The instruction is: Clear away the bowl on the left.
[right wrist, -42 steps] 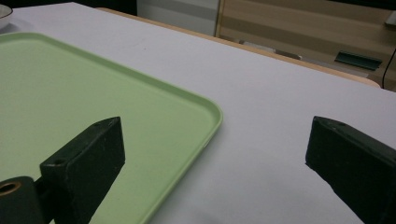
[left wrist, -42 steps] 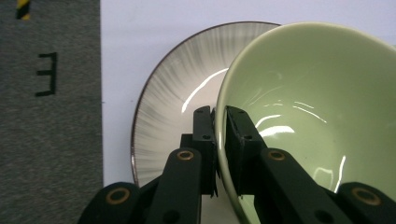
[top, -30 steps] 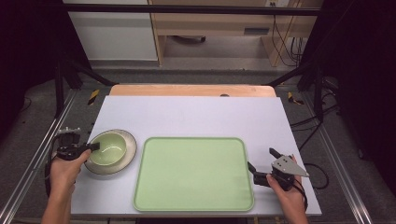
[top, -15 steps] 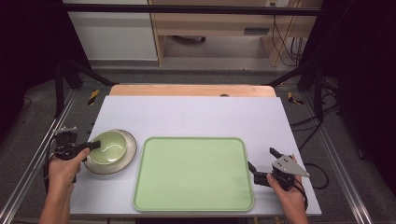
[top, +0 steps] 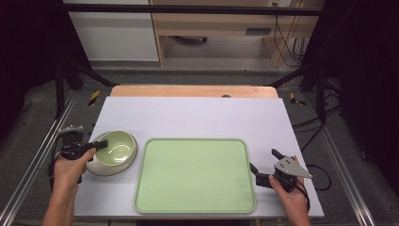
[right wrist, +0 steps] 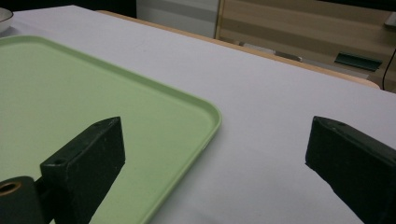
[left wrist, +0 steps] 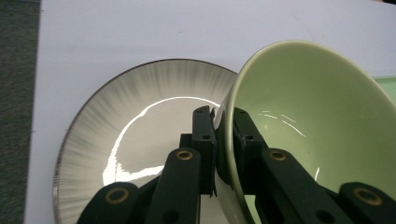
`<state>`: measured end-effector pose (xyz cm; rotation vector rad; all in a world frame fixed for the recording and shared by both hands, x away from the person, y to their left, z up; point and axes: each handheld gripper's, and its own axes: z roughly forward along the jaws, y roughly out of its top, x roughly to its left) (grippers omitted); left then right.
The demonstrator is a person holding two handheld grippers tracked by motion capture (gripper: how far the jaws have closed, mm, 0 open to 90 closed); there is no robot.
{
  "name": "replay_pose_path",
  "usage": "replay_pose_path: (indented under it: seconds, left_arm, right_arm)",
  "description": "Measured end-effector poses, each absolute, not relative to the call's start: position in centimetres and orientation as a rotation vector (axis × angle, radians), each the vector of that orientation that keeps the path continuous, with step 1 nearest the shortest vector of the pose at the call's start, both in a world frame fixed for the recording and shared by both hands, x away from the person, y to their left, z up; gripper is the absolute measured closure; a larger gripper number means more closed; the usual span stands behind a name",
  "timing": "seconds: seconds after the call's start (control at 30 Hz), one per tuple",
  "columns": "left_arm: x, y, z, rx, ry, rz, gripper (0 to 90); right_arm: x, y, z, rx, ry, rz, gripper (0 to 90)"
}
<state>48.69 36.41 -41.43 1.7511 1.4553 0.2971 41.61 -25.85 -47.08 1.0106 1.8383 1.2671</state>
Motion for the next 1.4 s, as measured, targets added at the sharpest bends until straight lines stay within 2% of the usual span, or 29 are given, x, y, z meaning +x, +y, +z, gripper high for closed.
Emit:
replay_pose_path:
  seconds: [1.4]
  left_arm:
    - [48.5, 32.3, -40.3, 1.802, 1.319, 0.291, 81.8]
  right_arm:
    - [41.6, -25.9, -47.0, 1.009, 1.837, 1.271, 4.9]
